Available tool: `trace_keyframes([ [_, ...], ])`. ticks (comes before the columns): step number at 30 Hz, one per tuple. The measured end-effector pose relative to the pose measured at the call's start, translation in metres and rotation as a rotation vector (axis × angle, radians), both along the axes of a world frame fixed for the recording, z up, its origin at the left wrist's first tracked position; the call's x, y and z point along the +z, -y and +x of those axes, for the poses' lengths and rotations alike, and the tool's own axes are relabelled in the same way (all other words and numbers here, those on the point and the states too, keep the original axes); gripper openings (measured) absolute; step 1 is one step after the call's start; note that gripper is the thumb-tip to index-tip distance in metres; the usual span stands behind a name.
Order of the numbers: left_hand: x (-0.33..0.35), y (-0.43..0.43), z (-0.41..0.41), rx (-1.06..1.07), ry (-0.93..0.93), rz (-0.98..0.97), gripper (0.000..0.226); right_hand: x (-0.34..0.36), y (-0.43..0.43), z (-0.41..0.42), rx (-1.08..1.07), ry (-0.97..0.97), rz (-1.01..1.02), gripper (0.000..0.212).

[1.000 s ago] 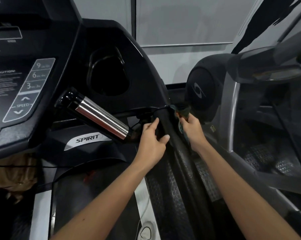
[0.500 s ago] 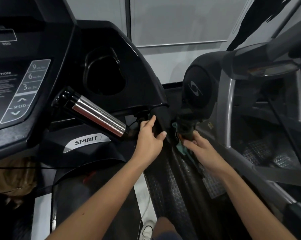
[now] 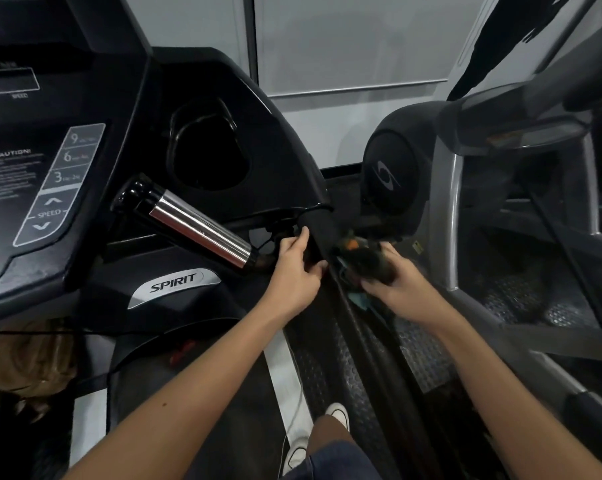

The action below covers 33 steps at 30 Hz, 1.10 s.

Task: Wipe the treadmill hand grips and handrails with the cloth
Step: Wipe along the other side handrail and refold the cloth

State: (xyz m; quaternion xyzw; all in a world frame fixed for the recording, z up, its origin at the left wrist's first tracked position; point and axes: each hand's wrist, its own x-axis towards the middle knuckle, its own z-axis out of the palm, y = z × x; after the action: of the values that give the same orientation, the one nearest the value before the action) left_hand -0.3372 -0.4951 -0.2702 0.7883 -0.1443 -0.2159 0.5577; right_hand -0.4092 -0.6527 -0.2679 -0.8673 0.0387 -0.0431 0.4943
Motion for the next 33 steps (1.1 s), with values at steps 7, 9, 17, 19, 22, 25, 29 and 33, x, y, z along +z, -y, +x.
trace_keyframes([
  [7,-0.002,0.000,-0.002,0.012,0.036,0.018,0.064,0.010,-0.010,0.018,0.054,0.004,-0.004,0.049],
  [9,-0.002,-0.001,-0.002,0.010,0.062,0.029,0.058,0.016,-0.013,0.035,0.084,-0.042,0.130,0.069],
  [17,-0.002,0.000,-0.001,0.012,0.024,-0.011,0.065,-0.001,0.005,-0.009,0.045,-0.025,0.022,0.036],
  [19,-0.001,0.002,-0.002,0.018,0.007,-0.020,0.064,-0.005,0.010,-0.022,0.039,0.009,-0.060,0.034],
  [22,-0.003,0.002,-0.002,0.029,0.010,-0.017,0.064,-0.006,0.006,-0.018,0.035,0.050,-0.121,0.034],
  [25,-0.005,0.001,-0.001,0.016,0.040,0.007,0.066,0.003,-0.002,0.012,0.032,-0.002,-0.061,0.042],
  [29,-0.005,-0.003,0.004,-0.042,0.037,0.033,0.069,0.010,-0.001,0.031,0.100,-0.220,0.214,0.056],
  [33,-0.003,-0.002,0.003,-0.026,0.017,0.021,0.068,0.004,0.005,0.010,0.080,-0.121,0.132,0.043],
])
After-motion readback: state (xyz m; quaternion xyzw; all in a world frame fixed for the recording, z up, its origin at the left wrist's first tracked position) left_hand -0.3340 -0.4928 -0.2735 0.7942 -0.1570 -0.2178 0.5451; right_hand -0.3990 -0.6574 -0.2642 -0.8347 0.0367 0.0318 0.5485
